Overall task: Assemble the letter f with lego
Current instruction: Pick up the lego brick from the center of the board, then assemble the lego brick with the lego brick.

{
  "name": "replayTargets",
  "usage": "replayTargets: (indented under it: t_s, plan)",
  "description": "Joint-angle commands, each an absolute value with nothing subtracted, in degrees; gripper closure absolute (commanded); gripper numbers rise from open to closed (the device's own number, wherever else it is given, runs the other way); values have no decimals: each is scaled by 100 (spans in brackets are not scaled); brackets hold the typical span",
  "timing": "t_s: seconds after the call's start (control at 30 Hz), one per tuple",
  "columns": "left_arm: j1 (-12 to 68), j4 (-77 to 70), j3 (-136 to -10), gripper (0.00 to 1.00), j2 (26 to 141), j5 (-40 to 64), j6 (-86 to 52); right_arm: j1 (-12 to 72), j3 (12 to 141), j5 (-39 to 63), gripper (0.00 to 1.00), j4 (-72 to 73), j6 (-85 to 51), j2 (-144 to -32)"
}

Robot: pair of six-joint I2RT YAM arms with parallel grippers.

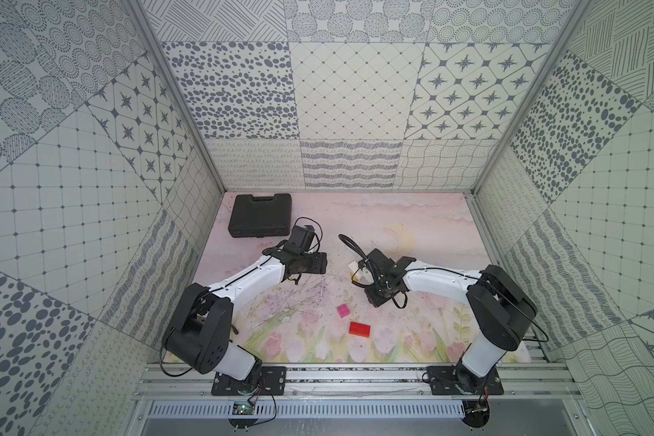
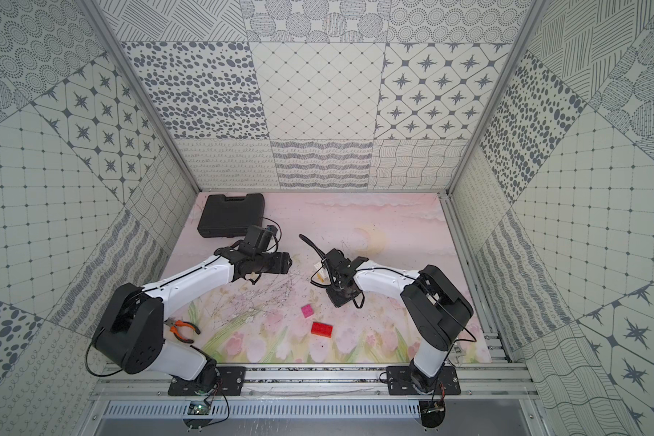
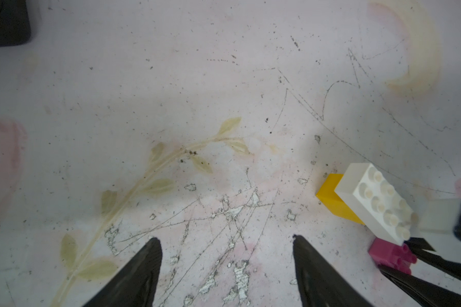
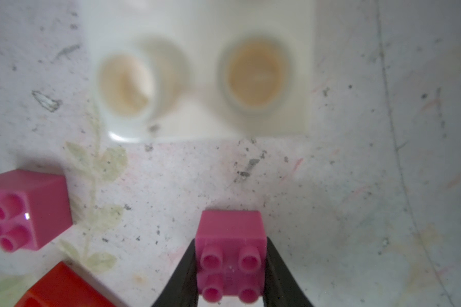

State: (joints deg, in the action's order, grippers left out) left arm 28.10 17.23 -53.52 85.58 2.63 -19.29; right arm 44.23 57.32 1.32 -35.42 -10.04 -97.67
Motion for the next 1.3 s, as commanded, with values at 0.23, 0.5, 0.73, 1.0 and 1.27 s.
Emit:
replayTargets:
  t_s: [0.23, 0.5, 0.73, 1.0, 1.27]
  plan:
    - [2855, 1477, -5309, 22, 8700, 469, -1885, 4360, 7012, -54, 66, -4576, -851, -9318]
    - [2879, 1319, -5217, 22, 8699, 491, -1890, 4163, 8551, 13, 67, -5461, -256, -10118]
    - [2876, 1126, -5087, 22, 8749, 604, -1941, 4109, 9331, -9, 67, -5833, 36, -10705]
    - [2879, 1055, -5081, 22, 8876, 611, -1931, 4111, 9510, 69, 67, -5900, 125, -10967]
    - [2874, 1004, -5086, 22, 8941, 647, -1951, 4106, 9365, 123, 67, -5708, 162, -11024]
